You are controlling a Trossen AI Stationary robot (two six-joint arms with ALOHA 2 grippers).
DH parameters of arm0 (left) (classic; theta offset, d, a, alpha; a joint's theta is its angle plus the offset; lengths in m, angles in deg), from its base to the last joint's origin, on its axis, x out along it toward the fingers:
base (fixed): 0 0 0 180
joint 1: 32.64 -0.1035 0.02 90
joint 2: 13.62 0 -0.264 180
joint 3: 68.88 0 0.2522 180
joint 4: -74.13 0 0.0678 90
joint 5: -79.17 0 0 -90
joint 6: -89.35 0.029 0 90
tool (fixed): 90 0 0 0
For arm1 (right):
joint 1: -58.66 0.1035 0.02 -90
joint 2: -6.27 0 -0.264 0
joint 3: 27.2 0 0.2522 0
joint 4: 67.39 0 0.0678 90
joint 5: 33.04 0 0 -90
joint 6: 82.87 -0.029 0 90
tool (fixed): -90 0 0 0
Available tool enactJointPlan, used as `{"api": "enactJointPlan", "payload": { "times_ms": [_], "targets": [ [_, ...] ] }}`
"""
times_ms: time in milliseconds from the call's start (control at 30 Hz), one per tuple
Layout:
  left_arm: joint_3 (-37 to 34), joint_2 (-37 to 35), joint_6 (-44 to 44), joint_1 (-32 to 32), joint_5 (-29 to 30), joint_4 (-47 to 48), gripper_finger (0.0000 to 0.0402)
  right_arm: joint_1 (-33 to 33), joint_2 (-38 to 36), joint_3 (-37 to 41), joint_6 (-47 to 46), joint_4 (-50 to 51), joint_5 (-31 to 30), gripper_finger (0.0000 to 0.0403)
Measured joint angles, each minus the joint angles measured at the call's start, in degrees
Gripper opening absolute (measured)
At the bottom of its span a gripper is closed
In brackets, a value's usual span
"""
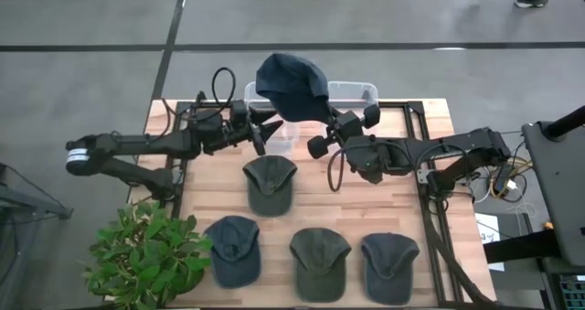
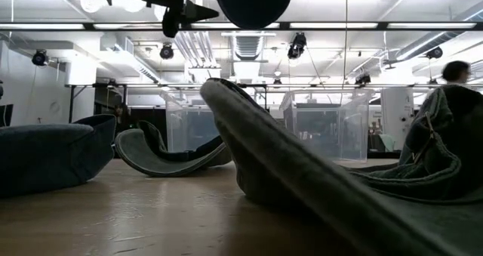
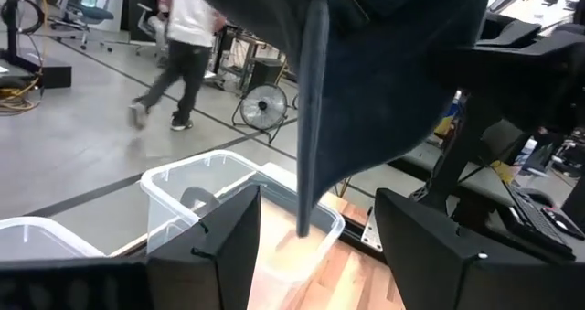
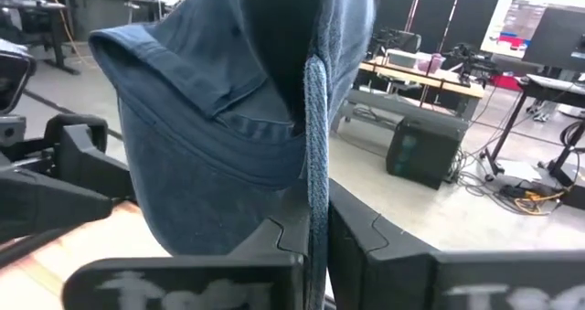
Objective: Pick & Place hat
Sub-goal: Put the top blue cap into the left transparent bin
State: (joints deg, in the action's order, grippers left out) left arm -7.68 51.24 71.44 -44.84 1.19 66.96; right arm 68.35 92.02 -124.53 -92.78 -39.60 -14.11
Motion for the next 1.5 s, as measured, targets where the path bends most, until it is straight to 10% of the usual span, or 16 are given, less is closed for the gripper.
{"api": "enactJointPlan", "payload": {
  "times_ms": [867, 1167, 1500],
  "targets": [
    [3.9, 3.2, -2.2, 0.0, 3.5, 0.0, 0.0201, 0.8, 0.0, -0.3, -0.5, -0.9, 5.5, 0.0013],
    [4.0, 3.2, -1.2, 0.0, 2.2, 0.4, 0.0021, 0.7, 0.0, -0.3, -0.3, -0.8, 8.3, 0.0013],
    [4.0, 3.2, -1.7, 0.0, 1.9, 0.2, 0.0005, 0.7, -0.1, -0.3, 6.5, -0.9, 10.1, 0.0028]
  ]
}}
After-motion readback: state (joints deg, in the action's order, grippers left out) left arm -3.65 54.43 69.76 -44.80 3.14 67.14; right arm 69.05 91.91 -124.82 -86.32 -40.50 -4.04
